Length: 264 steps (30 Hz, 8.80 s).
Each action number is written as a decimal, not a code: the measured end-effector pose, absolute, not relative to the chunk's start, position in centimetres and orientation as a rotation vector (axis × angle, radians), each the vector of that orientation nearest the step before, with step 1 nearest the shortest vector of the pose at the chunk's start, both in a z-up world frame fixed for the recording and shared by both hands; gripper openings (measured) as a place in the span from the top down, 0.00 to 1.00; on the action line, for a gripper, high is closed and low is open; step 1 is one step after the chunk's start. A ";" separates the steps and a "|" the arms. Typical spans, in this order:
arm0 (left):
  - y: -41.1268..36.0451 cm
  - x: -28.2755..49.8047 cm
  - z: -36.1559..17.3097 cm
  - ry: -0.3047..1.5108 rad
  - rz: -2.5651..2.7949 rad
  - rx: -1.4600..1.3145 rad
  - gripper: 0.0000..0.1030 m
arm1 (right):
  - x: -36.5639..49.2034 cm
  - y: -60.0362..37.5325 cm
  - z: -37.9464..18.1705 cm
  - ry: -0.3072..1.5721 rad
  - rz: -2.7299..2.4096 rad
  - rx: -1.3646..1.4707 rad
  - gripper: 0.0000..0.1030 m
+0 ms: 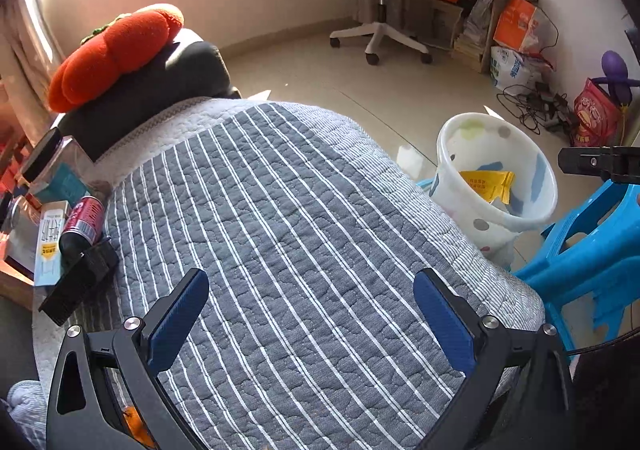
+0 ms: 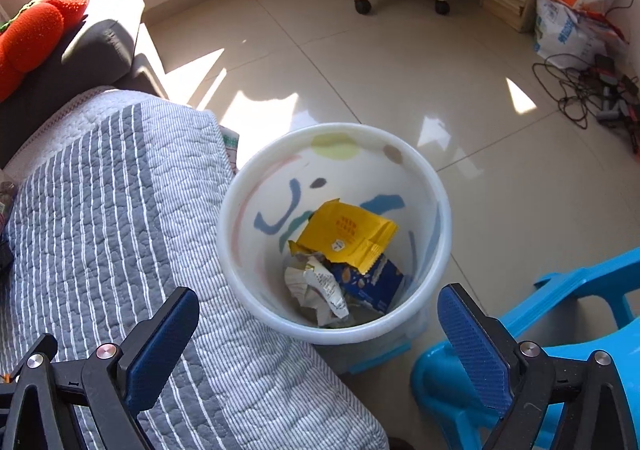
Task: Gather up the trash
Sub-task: 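Move the left gripper to the orange peel and close on it, then grasp the red milk can with the right gripper while the left gripper holds the peel, then carry the orange peel and red can over the wastebasket with both grippers, then open both grippers to drop the peel and can into the wastebasket, then grasp the milk carton with the left gripper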
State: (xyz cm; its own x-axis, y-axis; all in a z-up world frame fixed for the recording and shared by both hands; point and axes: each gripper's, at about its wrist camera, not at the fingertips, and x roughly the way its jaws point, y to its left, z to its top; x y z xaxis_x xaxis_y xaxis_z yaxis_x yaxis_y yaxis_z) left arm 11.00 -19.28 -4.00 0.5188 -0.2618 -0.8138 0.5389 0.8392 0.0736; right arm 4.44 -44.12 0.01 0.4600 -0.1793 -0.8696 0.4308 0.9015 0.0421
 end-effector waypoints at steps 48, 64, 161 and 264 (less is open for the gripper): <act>5.5 12.9 -13.6 1.358 -0.171 0.001 0.36 | 6.6 -28.3 -3.9 1.115 -0.167 -0.026 0.04; 7.8 13.2 -3.9 1.122 -0.223 -0.022 0.81 | 11.1 -21.5 -2.5 1.123 -0.046 -0.003 0.04; -28.5 11.9 -2.8 0.945 -0.787 0.188 0.82 | 4.6 -47.5 0.2 1.037 -0.341 0.420 0.46; 9.5 28.1 -9.6 1.111 -0.104 -0.091 0.40 | 21.5 -23.6 -5.0 1.170 -0.119 0.215 0.11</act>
State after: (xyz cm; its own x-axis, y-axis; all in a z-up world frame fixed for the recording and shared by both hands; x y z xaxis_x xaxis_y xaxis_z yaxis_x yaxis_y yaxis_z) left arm 28.11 9.47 -9.61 0.4395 -0.1290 -0.8889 0.0380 0.9914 -0.1251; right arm 21.52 -23.63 -5.05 0.3867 0.0191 -0.9220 0.2039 0.9733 0.1056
